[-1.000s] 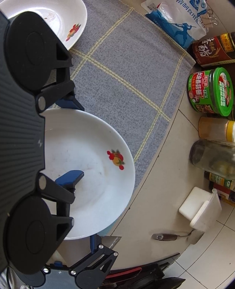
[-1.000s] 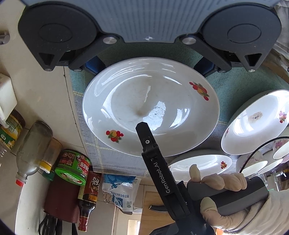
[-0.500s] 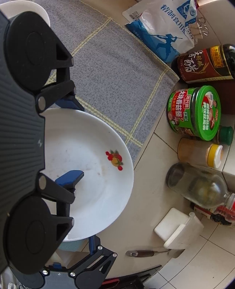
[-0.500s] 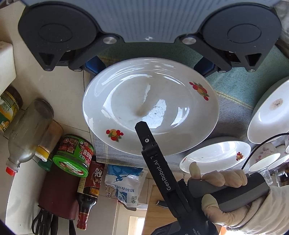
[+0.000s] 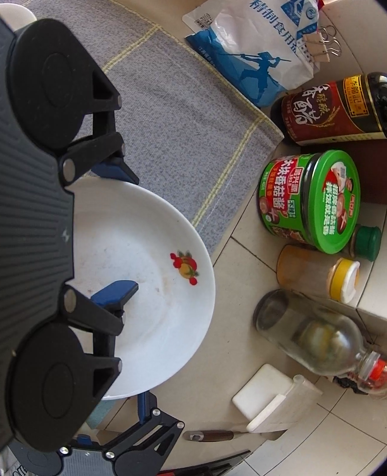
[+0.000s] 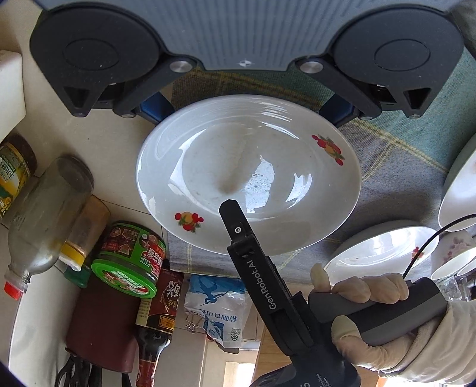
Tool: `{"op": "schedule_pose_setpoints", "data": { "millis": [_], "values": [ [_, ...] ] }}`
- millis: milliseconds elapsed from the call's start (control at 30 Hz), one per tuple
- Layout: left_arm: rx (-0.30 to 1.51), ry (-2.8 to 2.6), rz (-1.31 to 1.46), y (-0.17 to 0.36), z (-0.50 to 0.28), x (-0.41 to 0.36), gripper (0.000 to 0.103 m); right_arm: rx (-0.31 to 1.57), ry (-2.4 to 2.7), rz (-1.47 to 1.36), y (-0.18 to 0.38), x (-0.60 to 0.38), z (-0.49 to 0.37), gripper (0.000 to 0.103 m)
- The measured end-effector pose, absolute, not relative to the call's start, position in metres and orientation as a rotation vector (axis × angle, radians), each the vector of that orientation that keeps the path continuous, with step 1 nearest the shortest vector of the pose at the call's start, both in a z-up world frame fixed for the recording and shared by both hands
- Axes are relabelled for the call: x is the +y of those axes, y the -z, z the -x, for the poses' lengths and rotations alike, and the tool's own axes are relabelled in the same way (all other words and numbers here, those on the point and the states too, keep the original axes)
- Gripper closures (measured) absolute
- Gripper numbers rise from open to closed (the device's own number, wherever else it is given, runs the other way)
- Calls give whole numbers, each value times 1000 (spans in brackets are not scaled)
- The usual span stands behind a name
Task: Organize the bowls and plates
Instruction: 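Lift the gripped plate with the left tool off the towel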
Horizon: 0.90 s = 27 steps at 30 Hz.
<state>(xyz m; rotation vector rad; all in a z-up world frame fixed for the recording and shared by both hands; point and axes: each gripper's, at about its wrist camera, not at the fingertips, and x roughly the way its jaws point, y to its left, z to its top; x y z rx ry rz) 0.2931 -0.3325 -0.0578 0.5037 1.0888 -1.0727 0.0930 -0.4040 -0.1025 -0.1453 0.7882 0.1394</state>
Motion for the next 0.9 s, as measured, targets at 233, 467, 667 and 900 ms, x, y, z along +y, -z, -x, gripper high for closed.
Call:
{"op": "schedule_pose_setpoints", "data": {
  "millis": [233,467,667,900],
  "values": [
    [1082,1071,-485,60,-299,-337,36,790,-124,134,103,-408,-98,0],
    [1064,1075,-474,59,-296,-334,32,787,-117,130,104,-407,-95,0],
    [997,1065,-430,40,-286,-317,22,798,-86,113,100,-405,-89,0],
    [954,1074,-332,1,-265,-278,12,812,-84,90,99,-387,-63,0]
  ]
}}
